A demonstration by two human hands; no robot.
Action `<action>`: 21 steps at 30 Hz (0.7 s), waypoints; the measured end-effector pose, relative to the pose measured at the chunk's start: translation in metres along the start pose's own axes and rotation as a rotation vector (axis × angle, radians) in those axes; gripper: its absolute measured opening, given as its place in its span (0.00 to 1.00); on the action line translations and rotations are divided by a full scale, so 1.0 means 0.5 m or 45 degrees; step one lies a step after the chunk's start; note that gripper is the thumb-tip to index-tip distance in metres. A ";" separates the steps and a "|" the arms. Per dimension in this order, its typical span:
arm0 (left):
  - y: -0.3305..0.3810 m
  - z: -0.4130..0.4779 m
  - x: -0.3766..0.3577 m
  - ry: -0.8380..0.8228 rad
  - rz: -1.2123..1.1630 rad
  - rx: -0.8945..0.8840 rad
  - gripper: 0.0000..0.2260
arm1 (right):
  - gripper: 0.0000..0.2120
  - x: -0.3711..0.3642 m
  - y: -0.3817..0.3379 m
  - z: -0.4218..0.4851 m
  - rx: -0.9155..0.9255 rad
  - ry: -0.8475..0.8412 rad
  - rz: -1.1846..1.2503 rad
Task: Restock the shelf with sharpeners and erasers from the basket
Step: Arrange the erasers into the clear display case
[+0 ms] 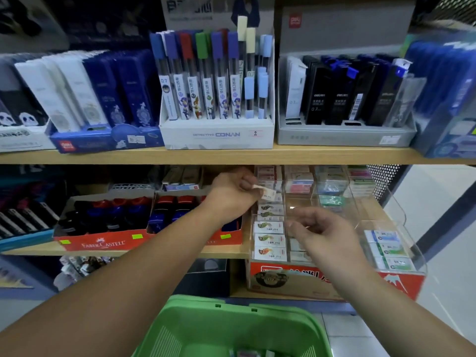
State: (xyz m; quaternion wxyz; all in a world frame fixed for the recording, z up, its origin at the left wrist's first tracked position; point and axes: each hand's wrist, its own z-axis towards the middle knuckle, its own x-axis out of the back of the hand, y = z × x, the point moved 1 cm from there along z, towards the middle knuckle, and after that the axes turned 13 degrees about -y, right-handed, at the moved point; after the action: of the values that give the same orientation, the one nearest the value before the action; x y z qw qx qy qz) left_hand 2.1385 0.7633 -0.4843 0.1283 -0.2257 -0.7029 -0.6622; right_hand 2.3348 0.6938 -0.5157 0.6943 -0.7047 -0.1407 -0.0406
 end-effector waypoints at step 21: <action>0.033 0.079 -0.014 -0.674 1.037 0.019 0.16 | 0.07 0.012 0.000 -0.013 -0.114 -0.037 0.120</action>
State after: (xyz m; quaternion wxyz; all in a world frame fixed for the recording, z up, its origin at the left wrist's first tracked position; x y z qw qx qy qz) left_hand 2.1573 0.8017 -0.4766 0.1955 -0.6424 -0.5704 -0.4730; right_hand 2.3412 0.6881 -0.5139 0.6611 -0.7414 -0.1153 -0.0039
